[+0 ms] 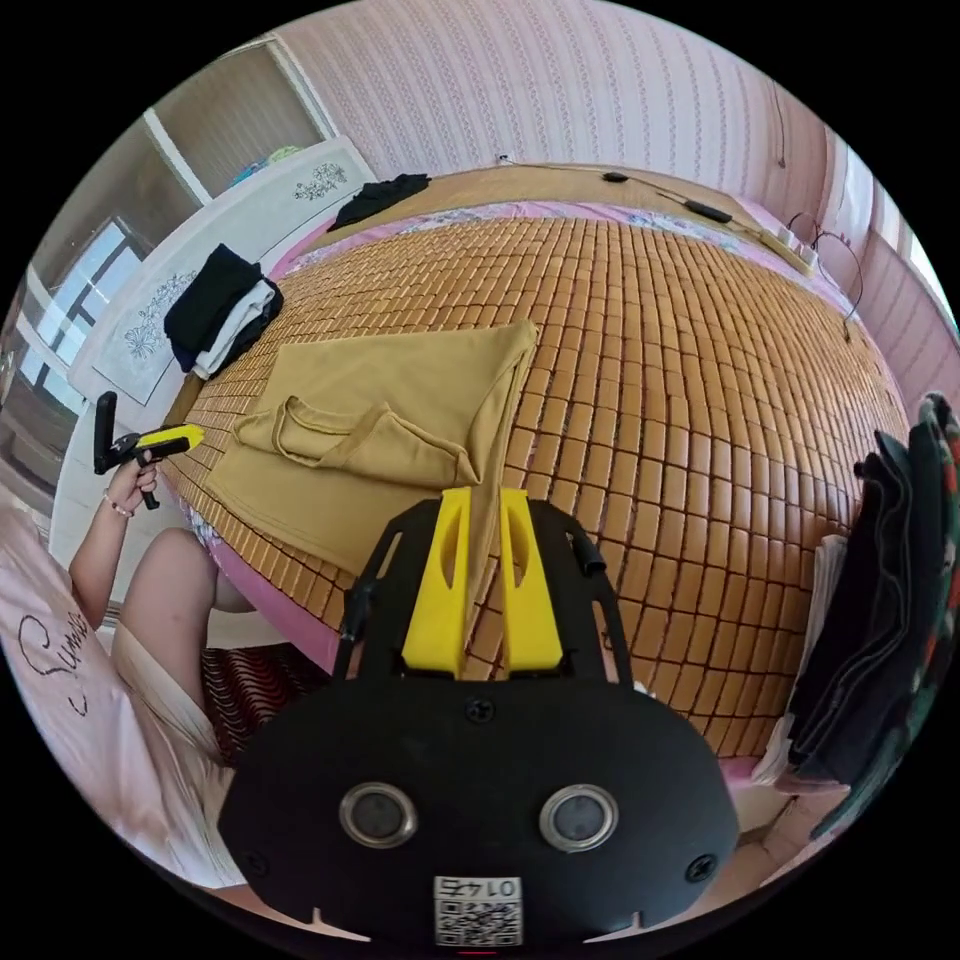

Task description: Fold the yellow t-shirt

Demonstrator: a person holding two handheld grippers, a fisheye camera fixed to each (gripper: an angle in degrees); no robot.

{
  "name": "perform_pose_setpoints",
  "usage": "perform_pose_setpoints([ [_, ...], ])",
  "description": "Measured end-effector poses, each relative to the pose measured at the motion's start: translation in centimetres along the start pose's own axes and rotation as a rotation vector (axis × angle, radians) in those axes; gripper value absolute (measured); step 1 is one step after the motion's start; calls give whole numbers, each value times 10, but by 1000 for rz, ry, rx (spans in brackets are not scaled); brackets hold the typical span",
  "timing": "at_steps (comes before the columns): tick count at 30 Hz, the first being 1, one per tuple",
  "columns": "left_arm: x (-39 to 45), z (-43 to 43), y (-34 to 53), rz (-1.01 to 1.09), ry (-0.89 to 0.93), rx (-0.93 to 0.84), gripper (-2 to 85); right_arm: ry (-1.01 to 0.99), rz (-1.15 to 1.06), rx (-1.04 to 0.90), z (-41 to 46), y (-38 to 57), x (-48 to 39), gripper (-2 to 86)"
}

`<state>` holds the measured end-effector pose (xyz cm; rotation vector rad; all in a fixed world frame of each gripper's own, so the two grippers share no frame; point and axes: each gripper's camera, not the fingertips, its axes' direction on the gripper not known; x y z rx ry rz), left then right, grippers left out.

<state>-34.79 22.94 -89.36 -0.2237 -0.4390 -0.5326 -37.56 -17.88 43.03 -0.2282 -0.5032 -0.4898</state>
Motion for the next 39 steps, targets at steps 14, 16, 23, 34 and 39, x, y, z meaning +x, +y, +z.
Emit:
perform_pose_setpoints([
  [14, 92, 122, -69, 41, 37, -59, 21, -22, -118, -102, 104, -45, -98, 17],
  [16, 95, 120, -60, 60, 43, -101, 3, -73, -167, -66, 91, -31, -104, 11],
  [23, 132, 72, 30, 217, 141, -163, 0, -77, -374, -226, 79, 37, -132, 42],
  [34, 210, 111, 15, 304, 187, -80, -5, -7, -410, -202, 121, -54, -179, 6],
  [39, 252, 179, 27, 378, 121, -124, -9, 66, -423, -252, 183, -139, -199, -6],
])
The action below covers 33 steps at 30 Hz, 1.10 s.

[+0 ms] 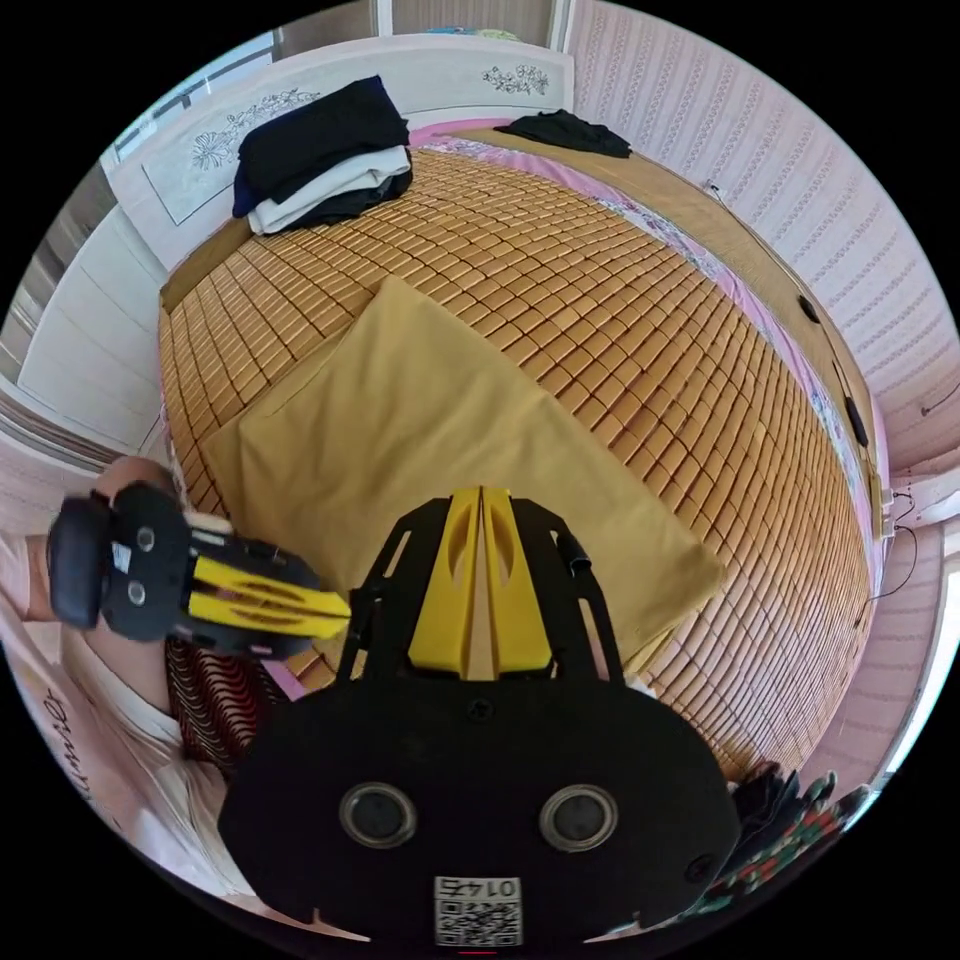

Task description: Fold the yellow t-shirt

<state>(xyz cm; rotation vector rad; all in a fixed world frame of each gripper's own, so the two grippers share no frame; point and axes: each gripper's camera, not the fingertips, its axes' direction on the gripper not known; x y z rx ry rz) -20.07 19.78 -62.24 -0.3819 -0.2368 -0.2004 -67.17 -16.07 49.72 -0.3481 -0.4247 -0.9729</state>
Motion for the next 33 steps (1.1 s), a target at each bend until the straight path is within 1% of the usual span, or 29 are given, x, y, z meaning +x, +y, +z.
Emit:
perform_pose_setpoints([
  [1, 3, 5, 2, 8, 4, -12, -10, 1, 6, -18, 7, -8, 2, -6],
  [2, 8, 6, 6, 31, -8, 18, -10, 10, 12, -94, 25, -23, 5, -5],
  [3, 13, 9, 8, 65, -23, 5, -10, 15, 3, -173, 43, -32, 5, -5],
  [4, 15, 10, 9, 75, -26, 1, -10, 17, -3, -145, 42, -35, 5, -4],
  [6, 17, 15, 16, 73, -1, 13, -10, 17, -47, -261, 44, -54, 6, -4],
  [10, 17, 21, 24, 76, 46, 14, -10, 100, -62, -236, 38, -76, 13, -4],
  [12, 21, 25, 28, 84, 59, 6, -10, 82, -59, -326, 59, -85, 21, -4],
  [13, 22, 25, 29, 86, 58, 9, -10, 86, -61, -323, 58, -87, 22, -4],
  [15, 26, 28, 35, 86, 59, 15, -10, 62, -71, -400, 57, -97, 29, -4],
  [18, 33, 30, 42, 93, 48, 24, -10, 80, -20, -339, 53, -99, 43, -4],
  [20, 41, 30, 45, 117, 36, 19, -9, 80, -9, -336, 58, -93, 49, -3],
  [22, 49, 31, 51, 143, 15, 13, -9, 41, 14, -308, 50, -84, 56, -3],
  [25, 54, 31, 58, 151, 14, 15, -4, -15, 110, -142, 13, -38, 76, -1],
  [27, 56, 24, 65, 166, 57, 44, 9, -47, 219, -33, -20, 25, 95, 5],
  [28, 57, 21, 67, 172, 70, 61, 14, -42, 255, -21, -26, 44, 100, 9],
  [30, 64, 6, 74, 193, 120, 147, 43, -17, 400, -16, -40, 121, 116, 56],
  [31, 67, 3, 76, 196, 132, 166, 51, -21, 434, -23, -41, 140, 118, 67],
  [33, 79, -2, 80, 218, 166, 218, 85, -75, 550, -69, -37, 206, 124, 101],
])
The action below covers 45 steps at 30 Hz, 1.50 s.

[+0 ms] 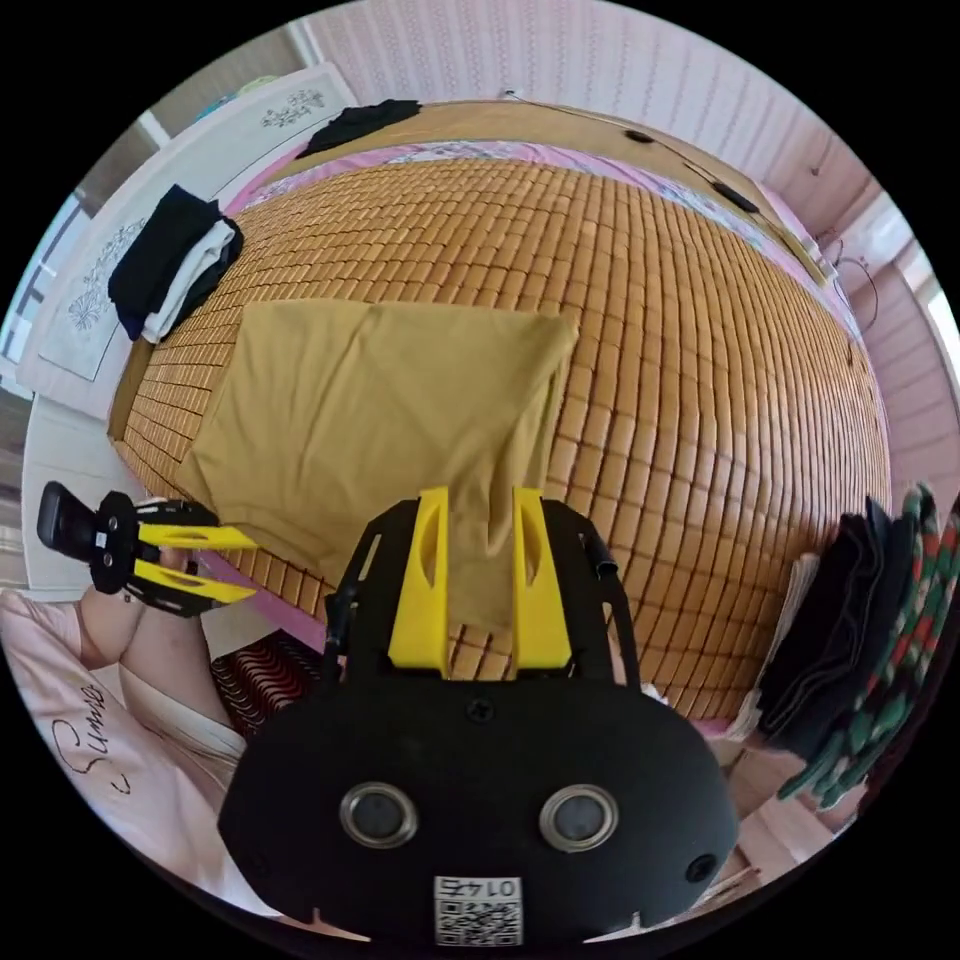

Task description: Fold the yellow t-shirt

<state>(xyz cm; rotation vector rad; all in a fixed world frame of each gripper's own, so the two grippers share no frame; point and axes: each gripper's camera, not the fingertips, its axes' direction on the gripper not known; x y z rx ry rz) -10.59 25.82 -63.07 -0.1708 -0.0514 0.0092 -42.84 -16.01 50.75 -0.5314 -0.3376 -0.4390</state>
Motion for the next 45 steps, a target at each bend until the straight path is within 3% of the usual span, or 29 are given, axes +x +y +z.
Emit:
perform_pose_setpoints([
  [4, 21, 14, -6, 28, -22, 31, 113, -111, 102, 9, 12, 49, 39, 96],
  [8, 40, 45, -32, 8, -67, -8, 146, -252, 139, 99, 11, 73, 69, 27],
  [13, 64, 92, -72, 69, -127, -65, 185, -468, 107, 194, -13, 101, 92, 13],
  [16, 77, 111, -90, 120, -152, -81, 177, -590, 87, 241, -29, 121, 100, 12],
  [19, 89, 116, -94, 144, -119, -126, 118, -745, 57, 269, -37, 142, 105, 14],
  [22, 108, 101, -79, 175, -130, -114, 9, -678, 133, 356, -45, 169, 119, 24],
  [24, 120, 87, -62, 173, -106, -118, -3, -615, 289, 365, -37, 183, 141, 43],
  [29, 138, 62, -32, 144, -89, -125, -9, -494, 415, 411, -27, 180, 158, 112],
  [32, 143, 48, -20, 143, -75, -115, -9, -424, 412, 382, -15, 162, 157, 108],
  [35, 142, 38, -17, 146, -64, -119, -9, -404, 374, 315, -4, 154, 153, 42],
  [40, 138, 17, -19, 170, -55, -73, -9, -529, 414, 442, -31, 188, 173, 17],
  [45, 127, -17, -45, 101, 29, 99, -9, -488, 316, 544, -98, 202, 170, 11],
])
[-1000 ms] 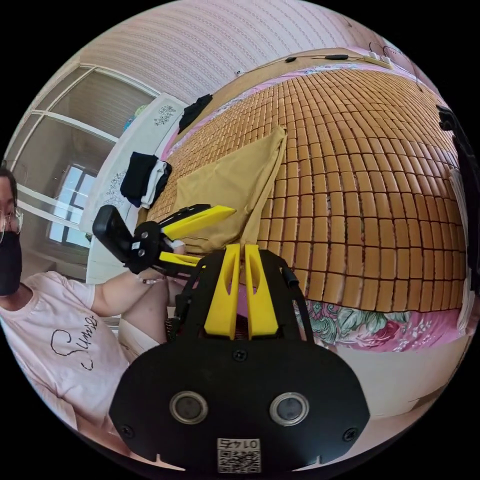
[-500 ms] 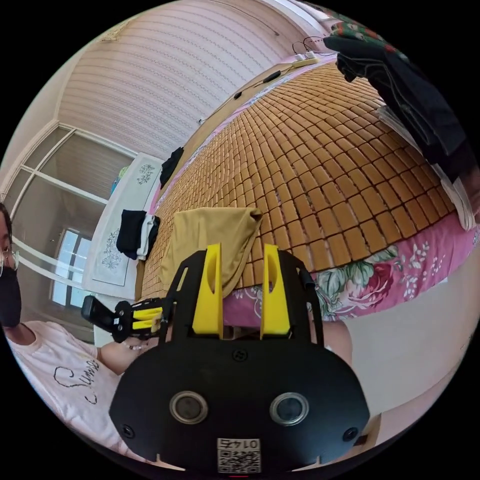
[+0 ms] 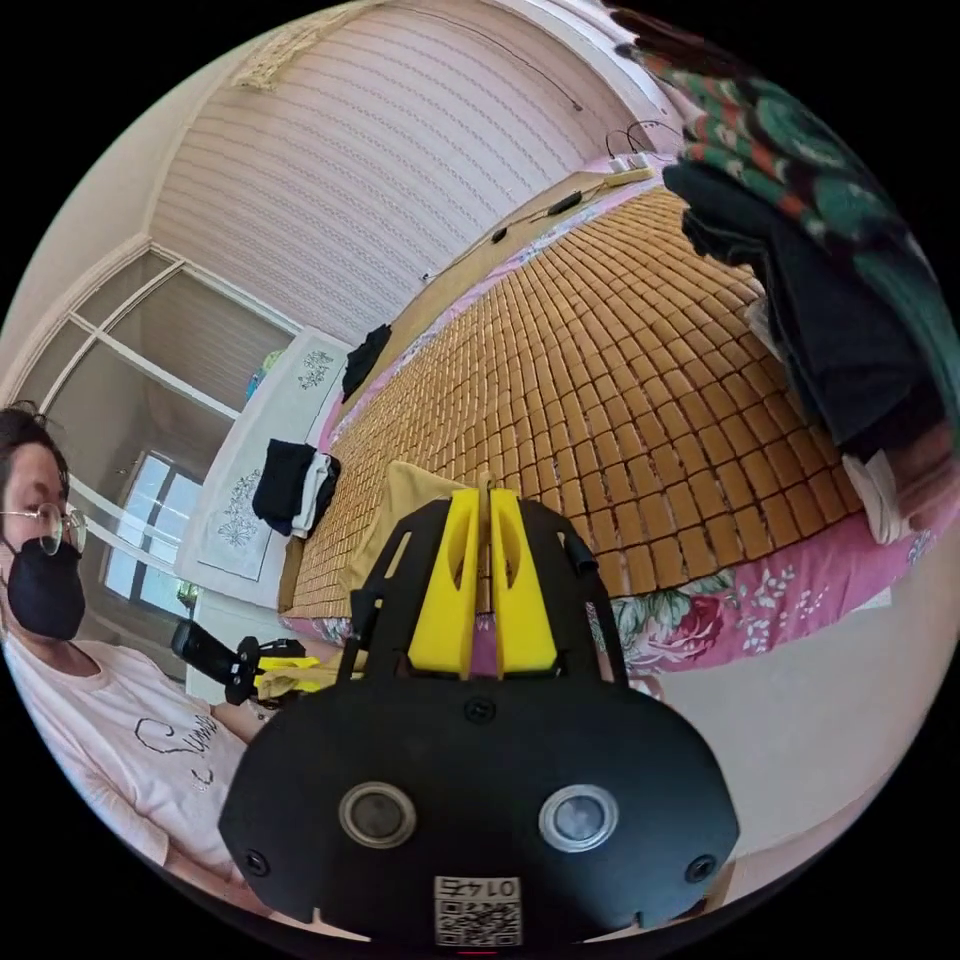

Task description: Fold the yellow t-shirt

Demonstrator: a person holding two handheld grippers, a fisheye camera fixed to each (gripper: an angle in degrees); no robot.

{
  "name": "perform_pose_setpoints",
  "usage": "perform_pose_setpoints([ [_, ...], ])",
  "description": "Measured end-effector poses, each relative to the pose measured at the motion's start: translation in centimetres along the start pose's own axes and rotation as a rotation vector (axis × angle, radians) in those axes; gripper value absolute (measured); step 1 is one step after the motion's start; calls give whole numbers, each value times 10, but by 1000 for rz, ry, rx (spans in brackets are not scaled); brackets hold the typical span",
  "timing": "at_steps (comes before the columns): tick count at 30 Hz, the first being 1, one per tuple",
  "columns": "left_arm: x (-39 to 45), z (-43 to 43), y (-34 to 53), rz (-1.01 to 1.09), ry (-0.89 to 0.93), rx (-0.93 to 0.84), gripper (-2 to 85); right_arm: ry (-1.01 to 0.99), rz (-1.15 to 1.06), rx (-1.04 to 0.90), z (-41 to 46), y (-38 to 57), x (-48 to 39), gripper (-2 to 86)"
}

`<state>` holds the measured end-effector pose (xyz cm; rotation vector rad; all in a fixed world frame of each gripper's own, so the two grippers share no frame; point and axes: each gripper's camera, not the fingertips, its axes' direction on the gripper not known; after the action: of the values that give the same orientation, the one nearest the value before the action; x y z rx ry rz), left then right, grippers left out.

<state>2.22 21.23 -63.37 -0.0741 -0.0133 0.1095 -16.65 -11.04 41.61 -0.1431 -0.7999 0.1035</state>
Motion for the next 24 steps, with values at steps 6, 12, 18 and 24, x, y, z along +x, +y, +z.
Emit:
perform_pose_setpoints([
  [6, -57, -62, -2, -178, -84, 129, -9, -16, -218, -164, 58, -48, -82, 11],
  [12, -162, -88, 35, -484, -162, 76, -7, 115, -260, -374, 199, -61, -139, 14],
  [18, -247, -94, 74, -774, -182, 101, 5, 284, -251, -456, 270, -47, -164, 33],
  [24, -287, -99, 89, -892, -221, 3, 29, 169, -344, -336, 252, -33, -186, 62],
])
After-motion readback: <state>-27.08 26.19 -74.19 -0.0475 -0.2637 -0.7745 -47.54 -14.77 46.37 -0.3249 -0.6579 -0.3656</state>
